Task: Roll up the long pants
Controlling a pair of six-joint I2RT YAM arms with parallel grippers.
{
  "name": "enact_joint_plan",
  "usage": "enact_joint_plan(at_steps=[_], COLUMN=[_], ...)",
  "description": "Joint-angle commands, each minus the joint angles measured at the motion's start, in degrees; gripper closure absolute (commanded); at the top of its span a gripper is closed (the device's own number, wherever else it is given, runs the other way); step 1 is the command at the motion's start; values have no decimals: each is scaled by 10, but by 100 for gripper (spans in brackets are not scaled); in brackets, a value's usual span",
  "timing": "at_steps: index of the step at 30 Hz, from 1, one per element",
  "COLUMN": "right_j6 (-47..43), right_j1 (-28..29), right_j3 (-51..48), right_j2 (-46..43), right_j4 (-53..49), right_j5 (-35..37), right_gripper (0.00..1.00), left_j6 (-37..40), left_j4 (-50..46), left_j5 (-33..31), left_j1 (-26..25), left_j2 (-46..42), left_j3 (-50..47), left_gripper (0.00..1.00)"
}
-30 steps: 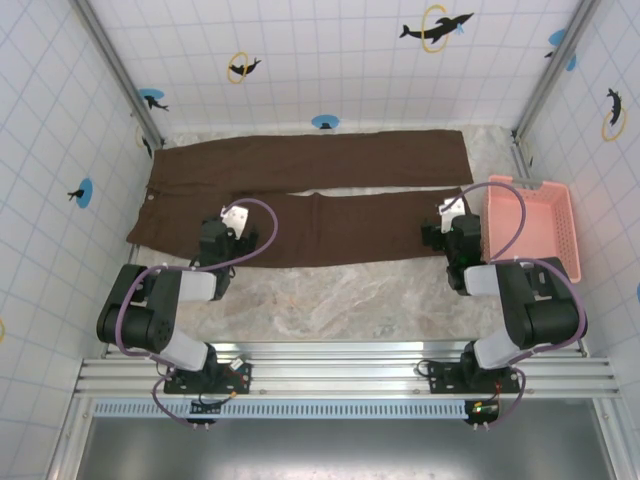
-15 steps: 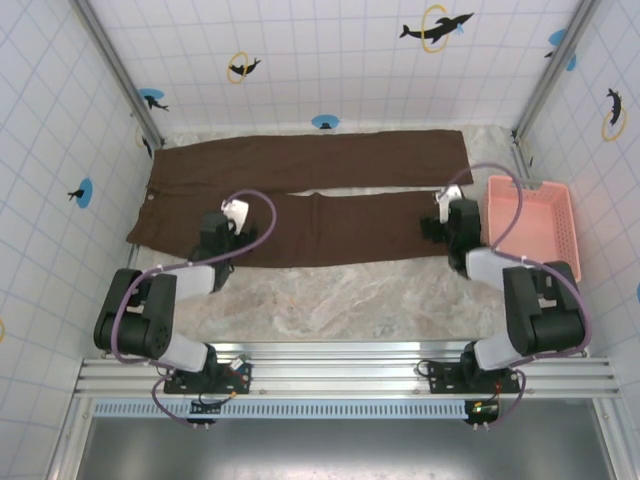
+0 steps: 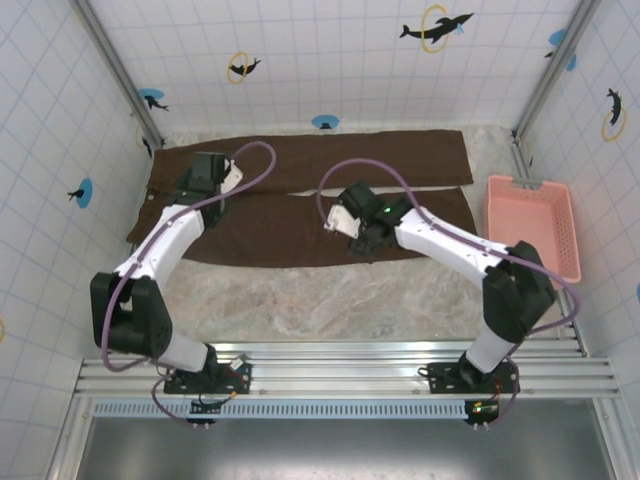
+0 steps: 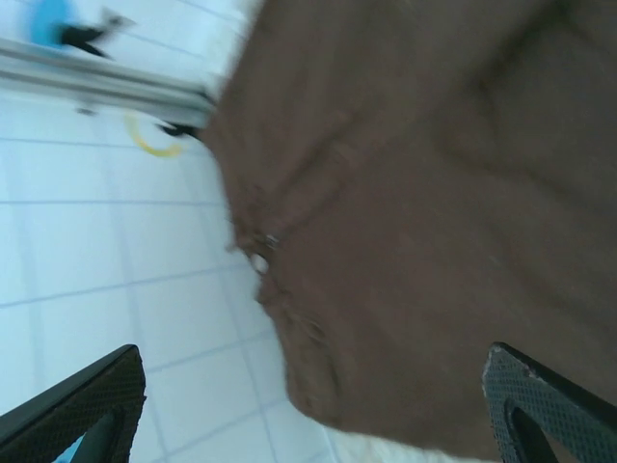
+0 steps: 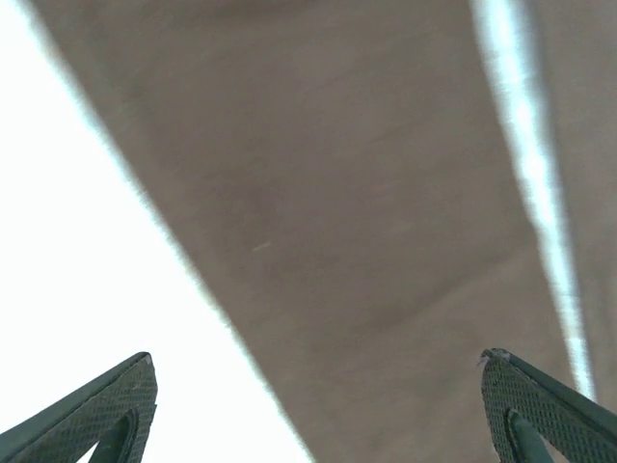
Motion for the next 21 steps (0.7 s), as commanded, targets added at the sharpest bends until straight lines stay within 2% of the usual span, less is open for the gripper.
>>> enact_joint_plan(at_steps=[1,10,15,21], right_j6=[-7,10,18,23], right_j1=[13,10,-14,-47], right_j3=[5,-23,28,78], right_j2=[13,80,145,198], right_j4=[-77,-30,-30,-35], right_j5=[-20,-39,-53,-58], right_gripper=[15,24,33,39], left_j6=[-64,-60,-64,-65], left_j4=[-176,-189,-189,-190], left_j5=[10,8,12,22], left_j1=[-2,-3,-3,-4], left_j2=[35,-21,-36,-53], left_j3=[51,-2,-15,-24], left_gripper=[8,7,6,6])
